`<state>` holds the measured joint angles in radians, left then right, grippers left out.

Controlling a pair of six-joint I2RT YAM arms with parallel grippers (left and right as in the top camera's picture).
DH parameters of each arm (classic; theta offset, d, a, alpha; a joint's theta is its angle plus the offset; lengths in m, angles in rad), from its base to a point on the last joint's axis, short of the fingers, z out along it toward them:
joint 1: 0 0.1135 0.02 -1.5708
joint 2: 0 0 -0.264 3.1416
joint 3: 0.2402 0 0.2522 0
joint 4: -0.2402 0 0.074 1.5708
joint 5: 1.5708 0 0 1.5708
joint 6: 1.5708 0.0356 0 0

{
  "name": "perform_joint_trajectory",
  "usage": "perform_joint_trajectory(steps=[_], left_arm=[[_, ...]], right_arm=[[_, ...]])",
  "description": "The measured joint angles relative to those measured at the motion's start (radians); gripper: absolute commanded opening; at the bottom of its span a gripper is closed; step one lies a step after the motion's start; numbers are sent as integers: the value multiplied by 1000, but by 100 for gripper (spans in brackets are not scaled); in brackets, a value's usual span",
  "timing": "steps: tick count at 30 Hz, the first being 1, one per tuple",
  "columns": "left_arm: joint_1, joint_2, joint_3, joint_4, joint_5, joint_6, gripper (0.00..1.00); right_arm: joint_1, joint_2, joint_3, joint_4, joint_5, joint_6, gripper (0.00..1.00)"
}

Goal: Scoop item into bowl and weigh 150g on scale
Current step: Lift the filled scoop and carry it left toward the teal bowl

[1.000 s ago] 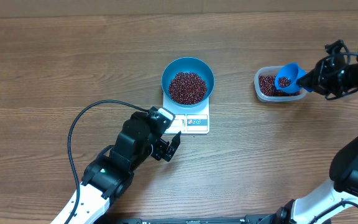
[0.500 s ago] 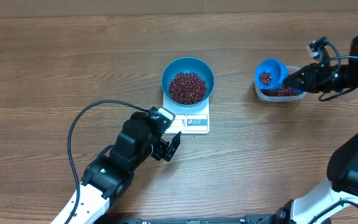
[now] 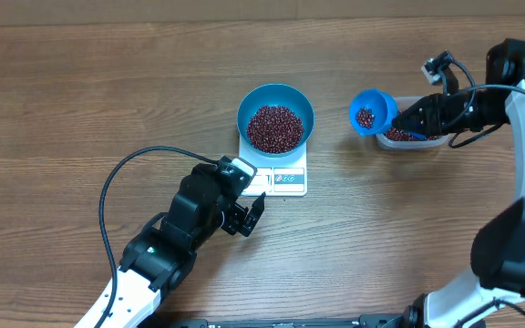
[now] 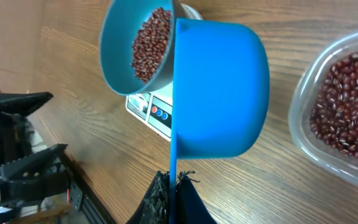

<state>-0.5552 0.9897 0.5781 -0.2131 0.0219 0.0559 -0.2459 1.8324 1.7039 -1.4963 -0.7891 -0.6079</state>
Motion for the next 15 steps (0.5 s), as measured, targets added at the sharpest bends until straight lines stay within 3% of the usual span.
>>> perform_joint_trajectory(steps=[8,15], left_arm=[[0,0,0,0,0,0,100],[0,0,0,0,0,0,100]], right_arm=[[98,-141,7,91,14,143,4],[224,-143,9,206,179,337,4]])
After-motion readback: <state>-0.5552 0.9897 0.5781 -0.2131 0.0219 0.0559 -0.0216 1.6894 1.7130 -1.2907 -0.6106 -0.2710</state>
